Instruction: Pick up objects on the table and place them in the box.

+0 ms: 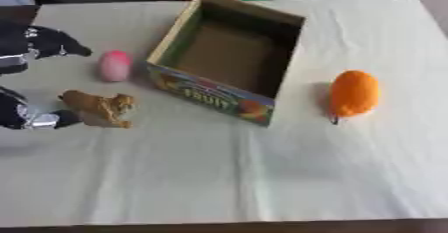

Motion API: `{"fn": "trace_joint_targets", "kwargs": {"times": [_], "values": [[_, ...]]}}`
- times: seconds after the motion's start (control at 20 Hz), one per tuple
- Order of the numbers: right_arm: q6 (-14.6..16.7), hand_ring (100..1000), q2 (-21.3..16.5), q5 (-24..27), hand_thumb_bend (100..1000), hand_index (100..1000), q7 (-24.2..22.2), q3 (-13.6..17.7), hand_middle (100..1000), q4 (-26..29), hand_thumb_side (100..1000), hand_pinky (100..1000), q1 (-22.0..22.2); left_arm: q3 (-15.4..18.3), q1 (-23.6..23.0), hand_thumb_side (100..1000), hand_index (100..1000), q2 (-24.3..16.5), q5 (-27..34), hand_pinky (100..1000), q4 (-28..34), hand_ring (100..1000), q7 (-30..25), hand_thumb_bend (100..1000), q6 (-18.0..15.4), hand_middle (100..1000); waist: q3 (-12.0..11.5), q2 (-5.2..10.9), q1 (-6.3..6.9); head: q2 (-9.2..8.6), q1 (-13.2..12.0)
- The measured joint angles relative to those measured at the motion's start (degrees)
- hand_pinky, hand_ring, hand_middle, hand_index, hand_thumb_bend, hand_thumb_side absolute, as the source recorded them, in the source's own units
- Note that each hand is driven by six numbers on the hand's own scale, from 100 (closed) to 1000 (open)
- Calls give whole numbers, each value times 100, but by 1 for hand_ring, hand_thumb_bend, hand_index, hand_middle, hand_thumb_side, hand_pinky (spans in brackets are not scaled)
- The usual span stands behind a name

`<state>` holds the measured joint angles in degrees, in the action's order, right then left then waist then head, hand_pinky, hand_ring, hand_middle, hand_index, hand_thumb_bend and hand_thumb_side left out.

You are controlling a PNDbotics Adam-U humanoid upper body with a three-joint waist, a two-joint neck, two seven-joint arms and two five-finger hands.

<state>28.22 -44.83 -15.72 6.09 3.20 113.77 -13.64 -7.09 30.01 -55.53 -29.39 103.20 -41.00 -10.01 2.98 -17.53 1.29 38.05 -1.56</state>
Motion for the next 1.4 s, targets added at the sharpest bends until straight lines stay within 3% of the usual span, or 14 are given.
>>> {"fn": "trace_joint_targets", "kwargs": {"times": [0.1,0.8,1.4], "values": [[-16,1000,29,22,100,860,-16,5,717,0,780,753,0,-36,71,428,967,19,81,652,-147,820,-86,275,9,890,29,-17,0,-5,-20],[-246,1000,151,127,100,846,-18,53,703,0,783,750,-61,-284,322,501,946,241,364,660,-1042,810,-795,329,134,857,104,-59,5,-38,-110],[-421,1000,284,174,100,841,-38,105,684,0,801,749,-81,-449,526,512,918,526,149,656,-1568,803,-820,298,108,842,168,-103,18,-86,-176]]}}
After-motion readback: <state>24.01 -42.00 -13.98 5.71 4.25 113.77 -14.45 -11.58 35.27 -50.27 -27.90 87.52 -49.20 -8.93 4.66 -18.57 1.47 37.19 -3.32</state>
